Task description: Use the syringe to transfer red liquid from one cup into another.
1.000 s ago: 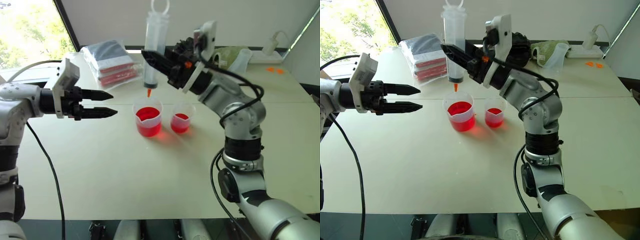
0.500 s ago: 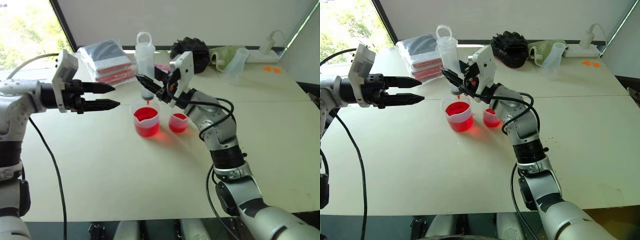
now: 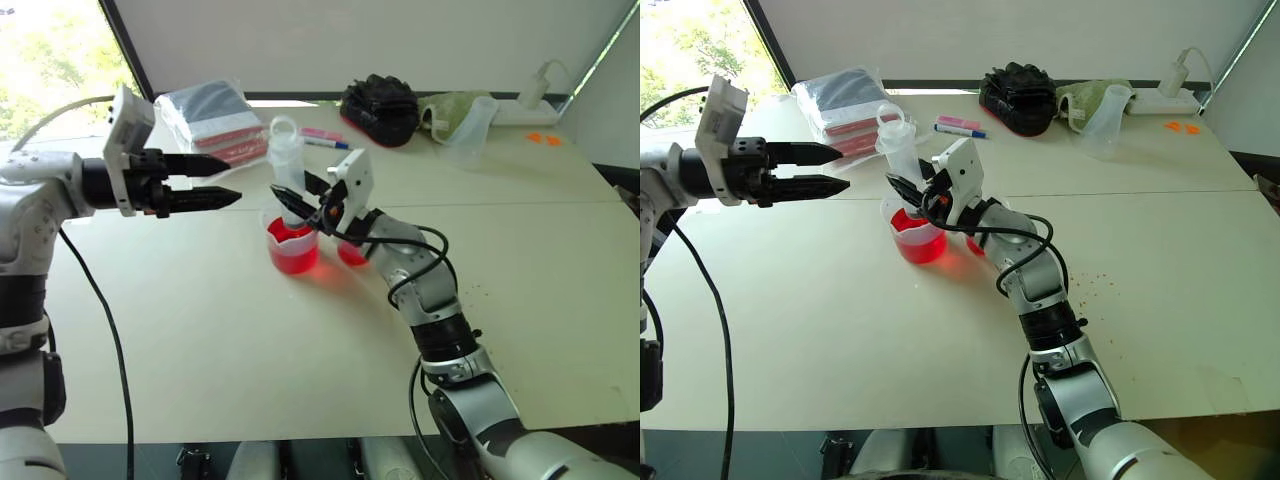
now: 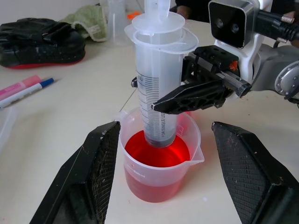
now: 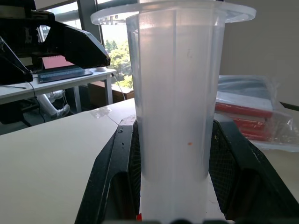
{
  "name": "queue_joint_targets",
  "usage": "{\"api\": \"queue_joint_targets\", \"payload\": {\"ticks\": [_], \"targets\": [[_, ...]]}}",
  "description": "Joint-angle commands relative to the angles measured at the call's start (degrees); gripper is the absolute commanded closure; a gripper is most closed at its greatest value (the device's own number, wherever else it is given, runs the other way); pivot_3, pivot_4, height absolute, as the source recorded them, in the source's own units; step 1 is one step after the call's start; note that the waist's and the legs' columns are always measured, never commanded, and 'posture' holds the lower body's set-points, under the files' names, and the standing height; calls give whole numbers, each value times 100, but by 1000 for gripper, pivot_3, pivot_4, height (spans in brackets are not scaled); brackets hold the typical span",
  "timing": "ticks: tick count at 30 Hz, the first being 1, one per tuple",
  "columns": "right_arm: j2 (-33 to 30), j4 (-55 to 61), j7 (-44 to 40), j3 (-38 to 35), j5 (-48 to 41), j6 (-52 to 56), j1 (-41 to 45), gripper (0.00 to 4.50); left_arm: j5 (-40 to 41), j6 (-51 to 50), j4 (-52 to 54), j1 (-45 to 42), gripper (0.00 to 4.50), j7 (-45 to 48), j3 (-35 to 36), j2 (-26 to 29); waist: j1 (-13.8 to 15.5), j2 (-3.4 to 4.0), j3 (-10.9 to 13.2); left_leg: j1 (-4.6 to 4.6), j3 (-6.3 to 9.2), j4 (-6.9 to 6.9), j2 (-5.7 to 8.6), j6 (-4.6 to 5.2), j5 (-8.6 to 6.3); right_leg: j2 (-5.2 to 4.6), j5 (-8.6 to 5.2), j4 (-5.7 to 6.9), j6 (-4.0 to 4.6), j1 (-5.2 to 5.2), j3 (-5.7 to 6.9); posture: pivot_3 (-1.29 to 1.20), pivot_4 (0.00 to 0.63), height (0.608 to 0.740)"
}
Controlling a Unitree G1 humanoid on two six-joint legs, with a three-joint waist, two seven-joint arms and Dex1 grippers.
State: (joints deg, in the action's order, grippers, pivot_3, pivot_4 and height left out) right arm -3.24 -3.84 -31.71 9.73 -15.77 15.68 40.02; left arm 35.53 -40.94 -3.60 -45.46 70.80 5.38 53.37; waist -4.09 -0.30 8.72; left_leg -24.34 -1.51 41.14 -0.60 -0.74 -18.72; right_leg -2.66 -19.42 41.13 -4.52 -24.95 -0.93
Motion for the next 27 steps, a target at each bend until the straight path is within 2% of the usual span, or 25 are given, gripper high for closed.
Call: {"api": "queue_joint_targets", "payload": {"ticks": [1,15,27], "targets": [[102,46,44,20,108,-274,36,3124,7,93,56,-188,1215,-9,136,2,4,0,0,0,0,0,0,0,0,0,0,0,0,0,0,0,150,711],[93,-4,-3,148,364,-350,-176,3124,-228,393,-160,-420,1215,-327,88,-432,2,0,0,1,1,2,1,-1,1,-1,0,1,0,2,1,0,150,711],[63,24,-25,151,396,-325,-165,3124,-157,343,-515,-915,1215,-684,83,-1159,-4,0,0,1,3,5,1,-3,2,0,0,3,0,3,3,0,150,711]]}}
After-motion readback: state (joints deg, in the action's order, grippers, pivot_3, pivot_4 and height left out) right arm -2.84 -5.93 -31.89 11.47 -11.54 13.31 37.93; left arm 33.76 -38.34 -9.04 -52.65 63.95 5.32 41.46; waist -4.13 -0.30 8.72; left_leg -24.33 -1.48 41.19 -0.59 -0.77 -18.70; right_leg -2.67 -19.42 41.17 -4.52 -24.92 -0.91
